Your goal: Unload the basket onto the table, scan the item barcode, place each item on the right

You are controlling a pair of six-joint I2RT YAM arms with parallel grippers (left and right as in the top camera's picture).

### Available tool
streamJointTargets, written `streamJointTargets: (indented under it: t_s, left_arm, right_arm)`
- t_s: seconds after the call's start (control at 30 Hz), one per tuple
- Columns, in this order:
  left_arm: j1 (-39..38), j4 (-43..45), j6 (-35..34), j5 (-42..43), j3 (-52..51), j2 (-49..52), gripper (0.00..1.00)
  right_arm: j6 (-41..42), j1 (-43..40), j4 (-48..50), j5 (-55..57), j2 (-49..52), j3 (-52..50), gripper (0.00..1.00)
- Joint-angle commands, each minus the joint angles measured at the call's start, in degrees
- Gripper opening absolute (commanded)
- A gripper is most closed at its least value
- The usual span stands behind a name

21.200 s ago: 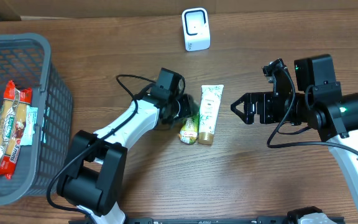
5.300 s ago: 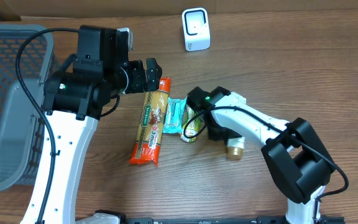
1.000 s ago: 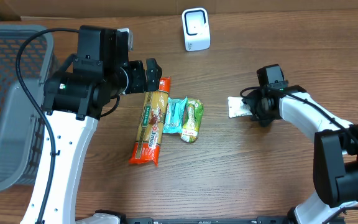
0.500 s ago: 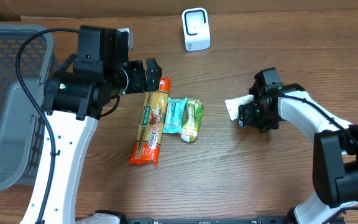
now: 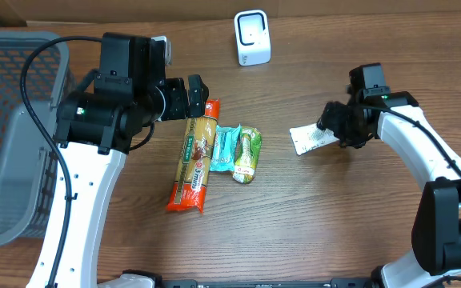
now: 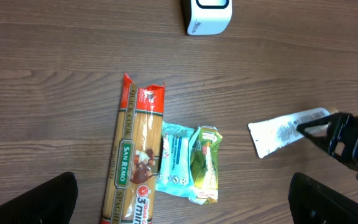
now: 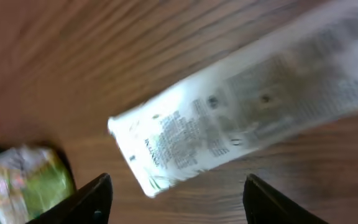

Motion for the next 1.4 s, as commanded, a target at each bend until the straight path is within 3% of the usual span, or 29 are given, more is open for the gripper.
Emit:
streamJointTargets:
  t_s: [0.0, 0.13, 0.4, 0.7, 0.87, 1.03, 1.1, 1.27, 1.37]
  left_arm:
    - [-0.07, 0.17, -0.15, 0.48, 0.2, 0.2, 1.0]
    - [-0.04, 0.17, -0.15, 0.46, 0.2, 0.2, 1.0]
    - [-0.04, 0.17, -0.15, 0.48, 0.2, 0.2, 0.99]
    - [-0.04, 0.17, -0.15, 0.48, 0.2, 0.2, 0.99]
    - [-0.04, 0.17, -0.15, 0.48, 0.2, 0.2, 1.0]
    - [-0.04, 0.17, -0.15, 0.46, 0.2, 0.2, 1.0]
    - [-0.04, 0.17, -0.15, 0.46, 0.2, 0.2, 1.0]
    - [-0.04, 0.17, -0.15, 0.48, 0.2, 0.2, 1.0]
    - [-0.07, 0.17, -0.15, 0.46, 0.2, 0.2, 1.0]
  right_arm:
    - [24.92, 1.27, 0.26, 15.52, 0.55, -1.25, 0.68]
    - [32.09, 2.89, 2.38, 19.5, 2.8, -3.08, 0.69]
    - [32.3, 5.31, 12.37, 19.74, 5.57, -5.35, 0.7]
    - [31.54, 5.88, 11.41, 19.89, 9.92, -5.35, 0.7]
    - [19.82, 5.97, 12.22, 18.86, 10.12, -5.35, 0.56]
    - [-1.97, 5.97, 11.41, 13.73, 10.12, -5.35, 0.56]
    - [-8.0, 5.97, 9.11, 13.62, 10.12, -5.35, 0.58]
    - [-21.35, 5.97, 3.89, 12.92, 10.12, -5.33, 0.76]
    - [-29.33, 5.73, 0.98, 12.94, 10.1, -5.07, 0.8]
